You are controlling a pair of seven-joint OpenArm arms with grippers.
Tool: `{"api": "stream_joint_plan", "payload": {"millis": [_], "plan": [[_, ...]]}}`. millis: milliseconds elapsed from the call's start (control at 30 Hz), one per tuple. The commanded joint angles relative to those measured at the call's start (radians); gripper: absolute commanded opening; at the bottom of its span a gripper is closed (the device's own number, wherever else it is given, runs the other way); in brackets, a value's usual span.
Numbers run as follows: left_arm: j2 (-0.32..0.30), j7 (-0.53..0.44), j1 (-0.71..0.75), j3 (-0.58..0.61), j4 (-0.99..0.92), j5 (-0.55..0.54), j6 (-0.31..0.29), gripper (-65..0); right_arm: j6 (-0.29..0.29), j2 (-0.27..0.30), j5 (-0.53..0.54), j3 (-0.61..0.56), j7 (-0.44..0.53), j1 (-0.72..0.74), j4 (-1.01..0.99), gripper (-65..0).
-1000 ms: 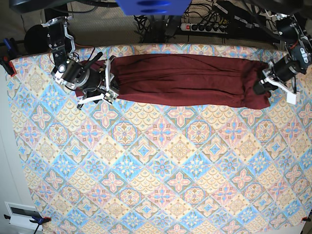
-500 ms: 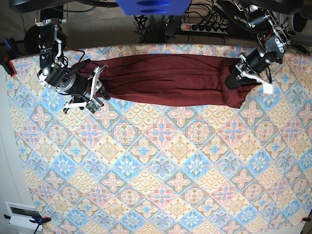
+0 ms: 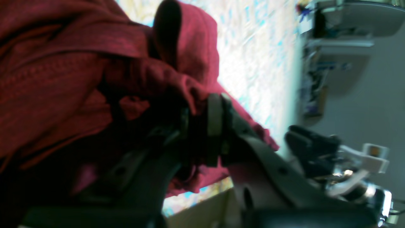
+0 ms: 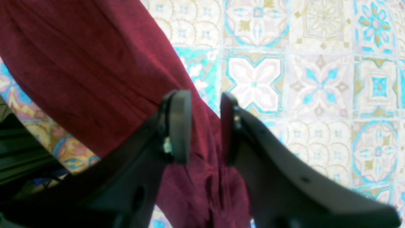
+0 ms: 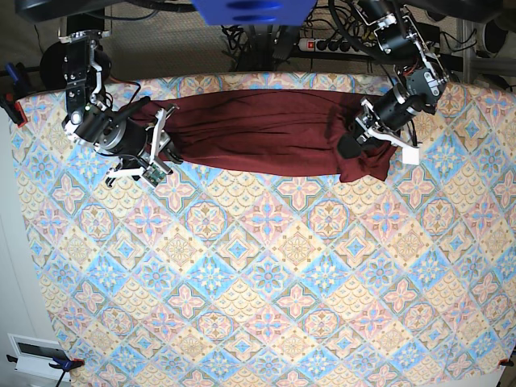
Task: Layout the t-shirt on the table in an organized manner, then fold the t-shirt properly
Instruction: 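Fold the band end held by the left gripper toward the band middle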
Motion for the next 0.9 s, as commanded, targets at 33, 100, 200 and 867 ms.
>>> {"api": "stream_joint_plan", "payload": {"millis": [33,100,200,867], "plan": [[-0.007,-0.058,0.001,0.035,0.014,-0.003,-0.006,-65.0,-0.001,0.011,0.031,0.009,0.019,0.011,0.021,-49.5],[-0.012,-0.081,0.007,0.065,0.014,0.017,-0.006,-65.0,-0.001,0.011,0.048,0.013,0.019,0.011,0.021,-49.5],[-0.034,-0.081,0.007,0.113,0.014,0.019,-0.012,-63.8,-0.001,0.011,0.068,0.044,0.019,0.010,0.021,-49.5],[-0.205,-0.038,0.065,0.145,0.020,-0.268,-0.013,-44.6,-0.001,0.011,0.088,0.055,0.018,0.013,0.019,-49.5]]}}
